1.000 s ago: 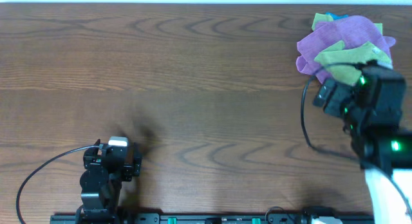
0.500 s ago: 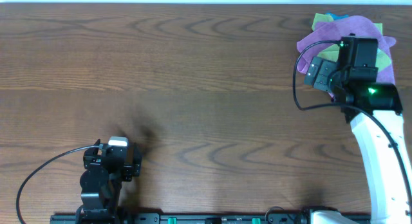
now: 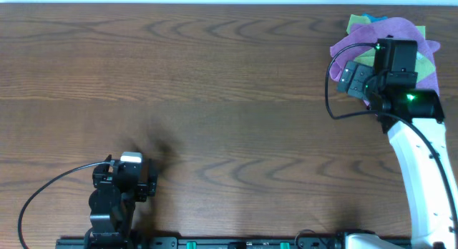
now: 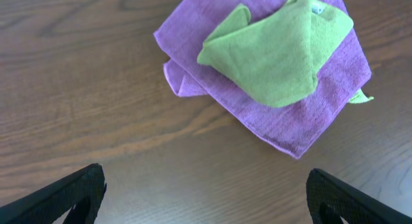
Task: Fold the cloth
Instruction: 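Reach the right gripper over the cloth pile toward the green towel, then lower the right gripper and pinch the green towel's corner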
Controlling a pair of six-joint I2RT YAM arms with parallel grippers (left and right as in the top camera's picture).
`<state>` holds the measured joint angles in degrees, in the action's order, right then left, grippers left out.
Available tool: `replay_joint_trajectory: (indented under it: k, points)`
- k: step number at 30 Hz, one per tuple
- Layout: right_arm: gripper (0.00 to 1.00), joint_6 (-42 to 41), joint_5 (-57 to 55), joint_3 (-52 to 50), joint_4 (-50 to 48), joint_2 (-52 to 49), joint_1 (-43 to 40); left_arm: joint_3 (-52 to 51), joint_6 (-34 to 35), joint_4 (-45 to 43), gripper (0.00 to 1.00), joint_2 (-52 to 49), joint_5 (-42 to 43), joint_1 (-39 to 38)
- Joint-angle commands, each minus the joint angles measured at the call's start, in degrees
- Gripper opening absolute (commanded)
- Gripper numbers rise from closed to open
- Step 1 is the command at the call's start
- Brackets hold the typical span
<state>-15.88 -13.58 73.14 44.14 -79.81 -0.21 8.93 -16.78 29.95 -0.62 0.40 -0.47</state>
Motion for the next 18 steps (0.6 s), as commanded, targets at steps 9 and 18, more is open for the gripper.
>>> replay_joint_trajectory:
  k: [9, 18]
  points:
    - [0.99, -0.4, 2.7, 2.2, -7.6, -2.7, -3.6, -0.8, -0.8, -0.4, 0.95, 0.4, -0.9, 0.1]
    - [0.99, -0.3, 3.3, 12.3, -6.1, -16.6, -8.5, -0.8, -0.8, -0.4, 0.95, 0.4, -0.9, 0.1]
